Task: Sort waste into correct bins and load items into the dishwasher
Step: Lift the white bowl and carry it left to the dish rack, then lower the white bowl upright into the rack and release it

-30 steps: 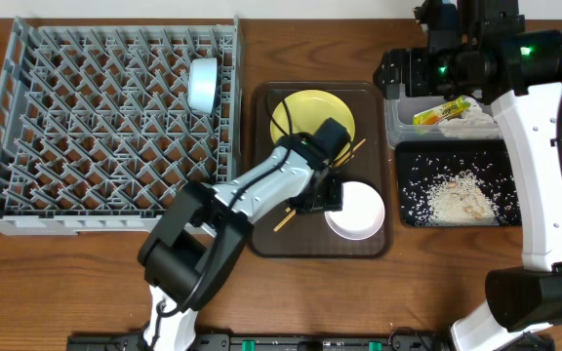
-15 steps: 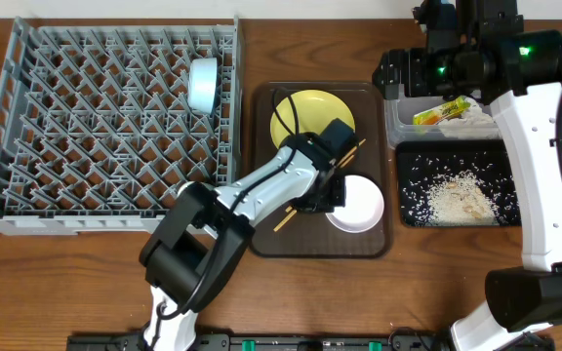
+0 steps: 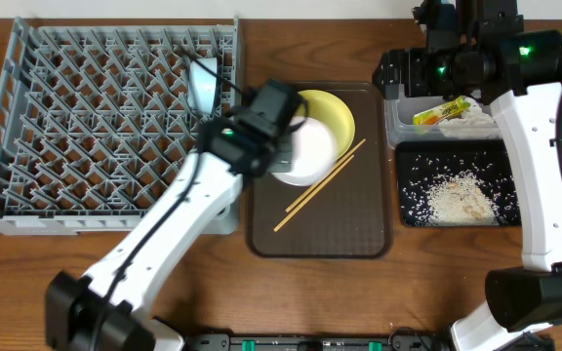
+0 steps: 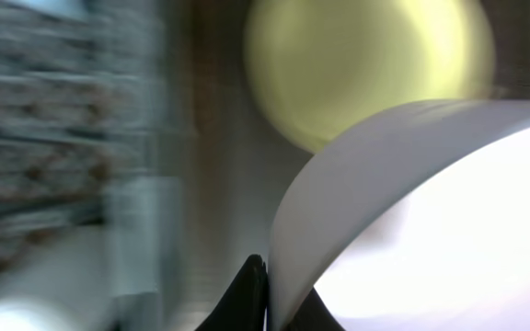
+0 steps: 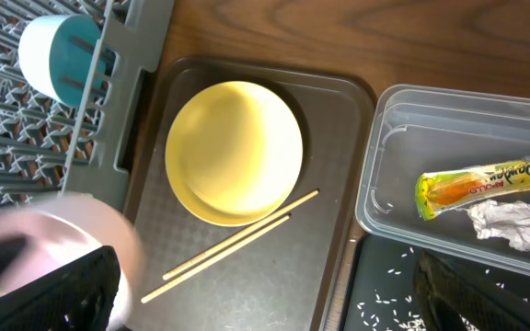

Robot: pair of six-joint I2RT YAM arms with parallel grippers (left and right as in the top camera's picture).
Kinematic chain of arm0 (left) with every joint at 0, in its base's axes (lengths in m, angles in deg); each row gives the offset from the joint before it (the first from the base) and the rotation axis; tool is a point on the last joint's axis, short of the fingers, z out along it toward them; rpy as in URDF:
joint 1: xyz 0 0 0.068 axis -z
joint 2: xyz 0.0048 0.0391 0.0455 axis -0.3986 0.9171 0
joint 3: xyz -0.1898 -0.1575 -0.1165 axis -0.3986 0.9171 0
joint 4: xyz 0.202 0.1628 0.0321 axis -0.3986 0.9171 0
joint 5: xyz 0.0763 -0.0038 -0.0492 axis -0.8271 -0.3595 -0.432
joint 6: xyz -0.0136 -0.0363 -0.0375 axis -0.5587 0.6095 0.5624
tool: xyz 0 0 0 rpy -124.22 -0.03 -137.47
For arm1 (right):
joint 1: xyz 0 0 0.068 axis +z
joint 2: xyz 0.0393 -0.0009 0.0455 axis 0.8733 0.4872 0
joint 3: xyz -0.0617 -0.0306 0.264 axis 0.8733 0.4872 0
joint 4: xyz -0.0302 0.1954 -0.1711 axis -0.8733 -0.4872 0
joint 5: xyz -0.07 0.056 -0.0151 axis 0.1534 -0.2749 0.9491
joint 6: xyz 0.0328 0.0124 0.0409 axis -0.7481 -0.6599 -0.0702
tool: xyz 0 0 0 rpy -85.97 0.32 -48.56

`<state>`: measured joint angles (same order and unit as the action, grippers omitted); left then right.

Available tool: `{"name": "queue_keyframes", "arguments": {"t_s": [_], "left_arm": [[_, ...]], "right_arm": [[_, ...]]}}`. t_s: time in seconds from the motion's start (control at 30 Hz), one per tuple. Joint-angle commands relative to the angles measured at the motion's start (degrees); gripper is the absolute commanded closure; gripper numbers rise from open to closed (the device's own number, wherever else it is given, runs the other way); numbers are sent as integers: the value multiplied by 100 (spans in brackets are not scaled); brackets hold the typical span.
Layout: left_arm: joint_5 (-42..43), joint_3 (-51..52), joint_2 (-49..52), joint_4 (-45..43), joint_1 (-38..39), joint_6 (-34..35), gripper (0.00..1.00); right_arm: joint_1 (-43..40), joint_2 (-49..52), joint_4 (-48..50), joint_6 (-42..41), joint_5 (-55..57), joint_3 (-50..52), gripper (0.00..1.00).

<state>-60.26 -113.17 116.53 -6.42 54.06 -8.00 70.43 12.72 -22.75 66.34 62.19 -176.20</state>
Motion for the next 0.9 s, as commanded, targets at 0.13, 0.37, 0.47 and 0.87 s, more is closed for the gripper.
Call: {"name": "queue_keyframes", "arguments": {"t_s": [0.13,0.37,0.47,0.87], "left_arm": [[-3386,-4,-55,673,-898,-387,93],[-5731,433,-28,-46,-1078,-380,93],[-6500,778,83,-369,-1060,-380,93],[-7252,1207,393,-935,-551,-72,93]], "right_arm": [[57,35,-4,-9,11,-17,1],[55,35,-7,-9,11,-17,1],[57,35,-4,-9,11,-17,1],[57,35,-4,-11,11,-17,1]]}}
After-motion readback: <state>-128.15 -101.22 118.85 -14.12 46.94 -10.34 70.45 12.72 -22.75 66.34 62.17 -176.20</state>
